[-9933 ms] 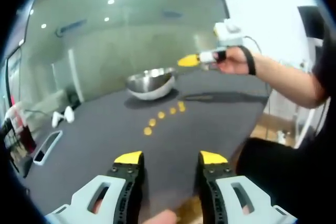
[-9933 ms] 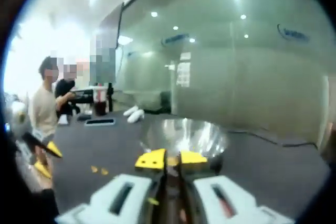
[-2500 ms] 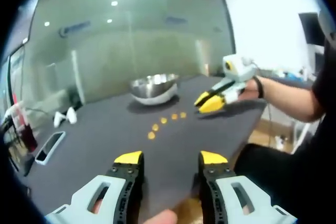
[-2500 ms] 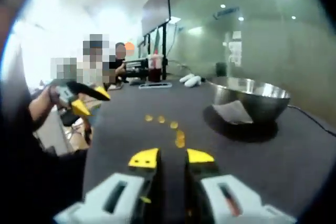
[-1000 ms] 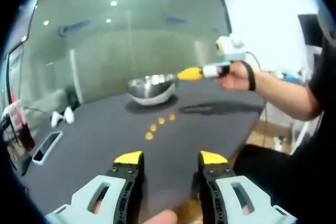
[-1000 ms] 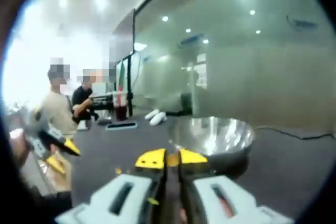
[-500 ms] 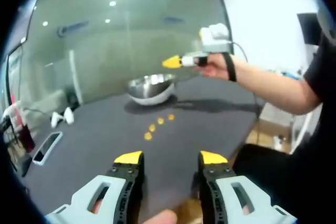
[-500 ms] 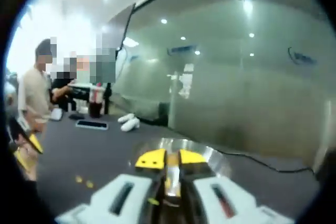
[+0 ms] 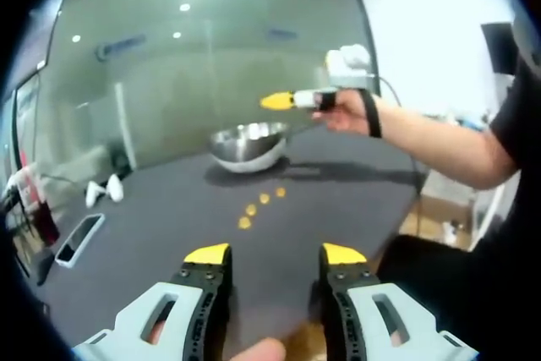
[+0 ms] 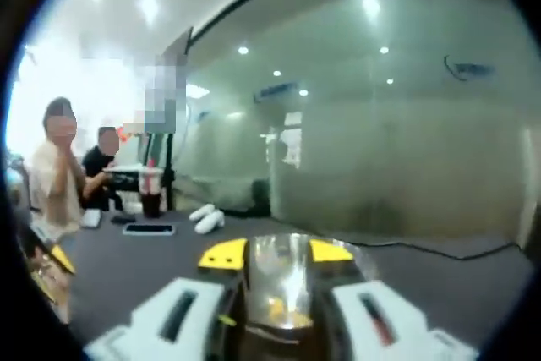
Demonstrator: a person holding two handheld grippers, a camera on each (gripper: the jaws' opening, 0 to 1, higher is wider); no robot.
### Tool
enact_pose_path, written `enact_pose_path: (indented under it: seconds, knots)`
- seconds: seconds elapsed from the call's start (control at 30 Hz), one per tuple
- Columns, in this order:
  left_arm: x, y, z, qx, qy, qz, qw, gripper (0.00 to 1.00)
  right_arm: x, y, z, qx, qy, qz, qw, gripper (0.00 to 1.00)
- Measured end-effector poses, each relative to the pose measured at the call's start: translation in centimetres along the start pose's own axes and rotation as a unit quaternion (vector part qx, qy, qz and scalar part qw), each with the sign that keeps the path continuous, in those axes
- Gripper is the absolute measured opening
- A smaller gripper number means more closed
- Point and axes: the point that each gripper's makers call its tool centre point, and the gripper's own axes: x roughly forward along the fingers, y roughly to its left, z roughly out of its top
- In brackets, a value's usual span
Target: Pick up the QQ candy scattered on the table and place it into the stainless steel bowl on the table
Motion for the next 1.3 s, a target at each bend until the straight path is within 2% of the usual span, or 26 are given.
enact_pose_path:
  seconds: [0.17,0.37,0.4,0.6,0.67,0.7,0.77,0.87,1.0,1.13,1.3]
  knots:
    - [0.1,-0.4,0.4,0.001,-0.006,-0.005,1.0,0.43,-0.6,0.4,-0.2,0.016,0.006,0.009,0.9998,0.22]
    - [0.3,-0.3,0.3,0.006,-0.001,-0.006,1.0,0.44,-1.1,1.9,0.6,0.003,-0.002,0.038,0.9993,0.22]
    - [0.3,-0.2,0.3,0.007,-0.002,-0.006,1.0,0.44,-1.2,2.5,0.5,0.002,0.0,0.051,0.9987,0.22]
    - [0.3,-0.2,0.3,0.008,-0.003,-0.007,0.9999,0.43,-2.1,4.0,0.0,-0.017,0.011,0.073,0.9972,0.22]
    - [0.3,-0.2,0.3,0.008,-0.003,-0.007,0.9999,0.43,-3.0,5.3,-0.7,-0.016,0.02,0.097,0.995,0.22]
    - [0.2,-0.2,0.3,0.008,-0.006,-0.006,0.9999,0.43,-3.6,6.1,-1.7,-0.023,0.034,0.112,0.9929,0.22]
    - [0.1,-0.1,0.5,0.009,-0.011,-0.004,0.9999,0.43,-4.6,6.6,-3.1,-0.038,0.047,0.124,0.9905,0.22]
    - [0.0,0.2,0.5,0.008,-0.013,-0.003,0.9999,0.43,-6.2,6.9,-4.8,-0.029,0.063,0.138,0.988,0.22]
    - [0.0,0.5,0.4,0.01,-0.012,-0.001,0.9999,0.43,-8.4,7.1,-6.6,-0.003,0.089,0.143,0.9857,0.2]
    - [0.0,0.5,0.4,0.009,-0.014,-0.001,0.9999,0.43,-9.9,7.4,-7.8,-0.011,0.104,0.149,0.9833,0.2]
    - [0.2,0.2,0.3,0.012,-0.012,-0.006,0.9998,0.43,-10.5,6.9,-8.6,-0.032,0.11,0.141,0.9833,0.2]
